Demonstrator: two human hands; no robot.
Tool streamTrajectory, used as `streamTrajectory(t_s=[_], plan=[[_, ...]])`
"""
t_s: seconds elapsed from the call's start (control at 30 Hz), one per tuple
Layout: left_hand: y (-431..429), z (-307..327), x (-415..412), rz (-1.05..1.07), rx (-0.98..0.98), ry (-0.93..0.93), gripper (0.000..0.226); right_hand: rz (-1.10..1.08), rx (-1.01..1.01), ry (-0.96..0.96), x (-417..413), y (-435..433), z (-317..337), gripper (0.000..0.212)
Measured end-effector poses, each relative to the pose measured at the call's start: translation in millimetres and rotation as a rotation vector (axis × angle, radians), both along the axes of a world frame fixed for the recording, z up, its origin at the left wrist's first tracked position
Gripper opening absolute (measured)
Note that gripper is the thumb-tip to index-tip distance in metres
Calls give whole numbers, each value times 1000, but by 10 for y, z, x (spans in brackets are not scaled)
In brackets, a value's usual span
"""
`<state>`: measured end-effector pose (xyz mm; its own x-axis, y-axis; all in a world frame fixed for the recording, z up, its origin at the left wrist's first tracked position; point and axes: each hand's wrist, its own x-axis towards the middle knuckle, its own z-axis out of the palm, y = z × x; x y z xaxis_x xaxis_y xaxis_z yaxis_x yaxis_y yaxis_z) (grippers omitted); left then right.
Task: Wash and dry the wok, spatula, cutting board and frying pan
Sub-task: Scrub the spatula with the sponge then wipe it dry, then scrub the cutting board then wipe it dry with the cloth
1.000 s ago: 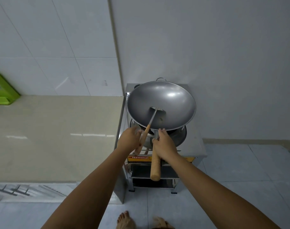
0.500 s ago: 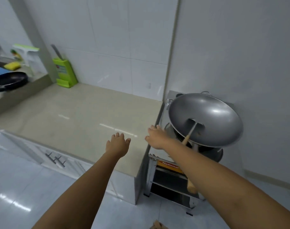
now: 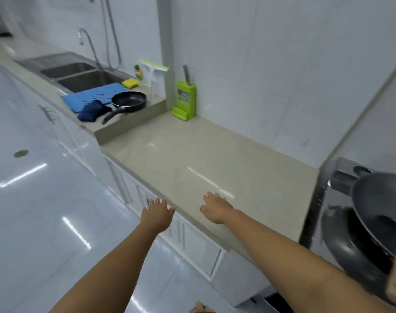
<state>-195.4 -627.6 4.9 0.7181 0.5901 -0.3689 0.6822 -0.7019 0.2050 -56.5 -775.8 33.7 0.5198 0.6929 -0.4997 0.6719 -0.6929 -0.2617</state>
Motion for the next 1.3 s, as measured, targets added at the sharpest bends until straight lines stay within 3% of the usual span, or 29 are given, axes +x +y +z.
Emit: streamTrajectory(t_s=[0.43,0.77,1.17,1.3], plan=[[1984,-39,-608,255,-22,-19,58,255,21,1,-231,2476,15,58],[3591,161,-434,421,9,-57,57,377,151,-24,81,4304,283,57],[5662,384,48,489,32,-166,58,403,174,-190,698,6534,611,49],[6534,464,234,454,33,-209,60,250,259,-137,925,7301,643,57]])
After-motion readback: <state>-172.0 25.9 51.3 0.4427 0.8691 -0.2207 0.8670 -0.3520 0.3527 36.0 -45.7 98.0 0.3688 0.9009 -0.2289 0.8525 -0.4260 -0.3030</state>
